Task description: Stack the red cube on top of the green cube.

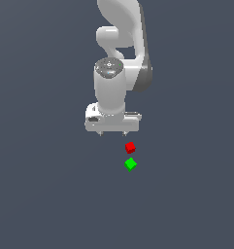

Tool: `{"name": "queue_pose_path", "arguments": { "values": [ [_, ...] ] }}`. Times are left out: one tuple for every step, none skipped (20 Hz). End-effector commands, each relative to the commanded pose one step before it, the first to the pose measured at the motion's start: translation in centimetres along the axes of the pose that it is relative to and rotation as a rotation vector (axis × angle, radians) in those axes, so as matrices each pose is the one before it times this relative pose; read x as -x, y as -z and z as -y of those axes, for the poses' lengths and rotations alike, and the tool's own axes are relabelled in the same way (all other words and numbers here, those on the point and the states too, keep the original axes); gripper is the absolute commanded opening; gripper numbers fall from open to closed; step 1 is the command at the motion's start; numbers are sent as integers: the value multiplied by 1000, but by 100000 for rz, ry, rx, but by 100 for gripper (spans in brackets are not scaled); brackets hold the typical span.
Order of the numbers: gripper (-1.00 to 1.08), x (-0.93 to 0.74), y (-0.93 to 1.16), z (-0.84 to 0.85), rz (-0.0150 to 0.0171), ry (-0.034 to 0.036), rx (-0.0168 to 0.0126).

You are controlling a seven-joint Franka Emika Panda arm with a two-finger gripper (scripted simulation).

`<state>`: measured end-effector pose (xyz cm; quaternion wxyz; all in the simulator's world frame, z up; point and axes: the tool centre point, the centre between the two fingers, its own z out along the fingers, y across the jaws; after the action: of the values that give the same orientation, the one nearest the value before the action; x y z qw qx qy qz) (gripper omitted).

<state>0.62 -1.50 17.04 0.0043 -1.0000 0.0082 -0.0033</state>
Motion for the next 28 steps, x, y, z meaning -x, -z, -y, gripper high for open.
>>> {"name": "queue_pose_path", "arguments": {
  "values": [
    [100,0,0,-1,0,0,0],
    [100,0,-32,34,2,138,2],
    [100,-1,-97,83,7,384,1],
    [100,-2,-163,142,12,648,2],
    [100,-2,-229,200,17,911,3],
    [100,-2,-296,260,22,1180,5],
    [100,-2,-365,319,28,1450,7],
    [100,-2,-434,380,33,1729,10],
    [100,-1,-506,442,38,2012,13],
    [100,0,-579,507,44,2304,16],
    [100,1,-652,571,49,2596,20],
    [100,2,-724,634,55,2884,23],
    [100,4,-795,696,60,3165,27],
    [100,5,-794,693,61,3160,32],
    [100,5,-739,642,59,2937,41],
    [100,6,-681,588,58,2700,48],
    [100,6,-619,532,54,2450,50],
    [100,5,-551,473,49,2180,46],
    [100,4,-480,412,43,1899,42],
    [100,4,-407,348,38,1608,39],
    [100,4,-335,283,33,1316,38],
    [100,4,-262,218,29,1025,39],
    [100,5,-190,150,26,729,42],
    [100,6,-119,85,24,439,45],
    [100,8,-47,18,21,145,49],
    [100,7,5,-24,13,-57,36],
    [100,20,63,3,119,-391,-138],
    [100,1,-35,-2,0,0,0]
  ]
}}
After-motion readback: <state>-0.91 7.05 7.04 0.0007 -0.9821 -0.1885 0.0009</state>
